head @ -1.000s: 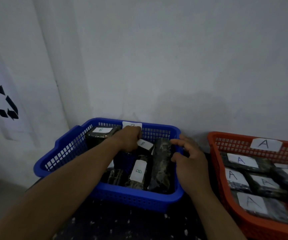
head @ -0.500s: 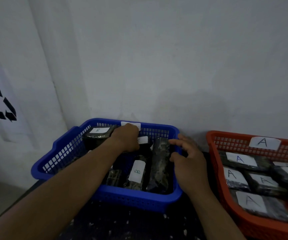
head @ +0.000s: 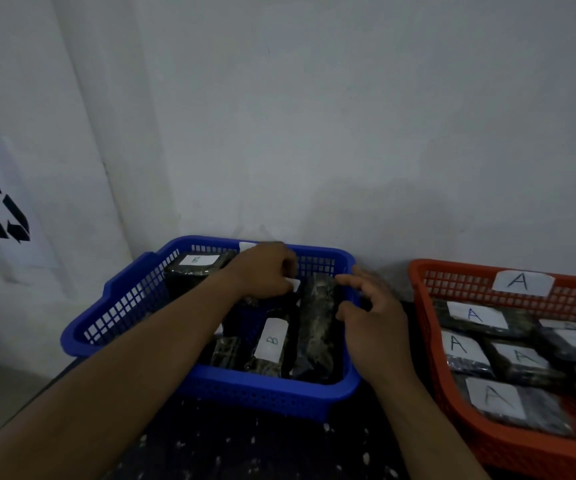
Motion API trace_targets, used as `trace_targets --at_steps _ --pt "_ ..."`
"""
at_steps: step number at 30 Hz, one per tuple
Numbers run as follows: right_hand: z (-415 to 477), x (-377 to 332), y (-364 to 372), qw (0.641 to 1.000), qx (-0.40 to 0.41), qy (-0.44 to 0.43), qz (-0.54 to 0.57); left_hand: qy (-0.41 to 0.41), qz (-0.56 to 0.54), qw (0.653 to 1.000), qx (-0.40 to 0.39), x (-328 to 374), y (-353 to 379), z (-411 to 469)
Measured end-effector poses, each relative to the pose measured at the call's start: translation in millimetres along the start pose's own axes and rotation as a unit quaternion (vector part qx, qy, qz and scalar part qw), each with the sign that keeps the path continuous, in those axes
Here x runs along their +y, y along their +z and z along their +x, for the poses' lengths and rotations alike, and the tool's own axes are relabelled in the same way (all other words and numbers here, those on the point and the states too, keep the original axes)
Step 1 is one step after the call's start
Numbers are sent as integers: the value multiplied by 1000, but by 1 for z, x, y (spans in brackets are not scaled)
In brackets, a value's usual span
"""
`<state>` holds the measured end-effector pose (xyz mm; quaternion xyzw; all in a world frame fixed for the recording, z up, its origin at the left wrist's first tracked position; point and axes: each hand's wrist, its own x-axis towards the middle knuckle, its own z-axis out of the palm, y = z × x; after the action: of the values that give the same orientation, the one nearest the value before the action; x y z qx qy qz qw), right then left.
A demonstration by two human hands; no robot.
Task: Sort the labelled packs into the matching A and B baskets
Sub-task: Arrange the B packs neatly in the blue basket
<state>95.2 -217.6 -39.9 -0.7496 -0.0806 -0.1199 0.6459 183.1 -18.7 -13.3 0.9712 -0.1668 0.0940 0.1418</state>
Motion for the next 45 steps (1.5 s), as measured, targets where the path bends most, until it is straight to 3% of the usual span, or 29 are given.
trace_targets --at_steps 3,6,8,11,15,19,24,29,33,36,39,42,45 --pt "0 1 1 997 -2 29 69 -36 -145 989 3 20 -22 -2" --pt "0 3 2 989 32 58 129 -54 -151 974 -161 49 -24 -10" --pt "0 3 3 982 59 76 165 -73 -129 968 -201 62 -16 -17" --pt "0 3 4 979 69 84 173 -148 -211 947 -193 62 -16 -23" --pt "1 2 3 978 65 93 174 -248 -420 857 -165 50 -24 -31" --pt "0 5 2 977 54 98 182 -284 -565 769 -95 34 -21 -44" --pt "0 7 3 980 44 98 166 -293 -620 724 -78 30 -25 -52" --pt "1 7 2 984 43 93 148 -235 -610 754 -59 36 -27 -55" --pt "-2 2 0 987 38 84 129 -169 -614 770 38 45 -36 -55" --pt "-8 -17 -7 997 39 30 54 -113 -579 798 119 62 -48 -56" --pt "-18 -45 -20 997 72 -21 9 -72 -567 805 156 88 -61 -61" --pt "-40 -69 -46 996 66 -60 30 -40 -572 808 138 117 -69 -67" --pt "-65 -83 -99 992 57 -114 -24 -6 -571 815 95 152 -71 -66"
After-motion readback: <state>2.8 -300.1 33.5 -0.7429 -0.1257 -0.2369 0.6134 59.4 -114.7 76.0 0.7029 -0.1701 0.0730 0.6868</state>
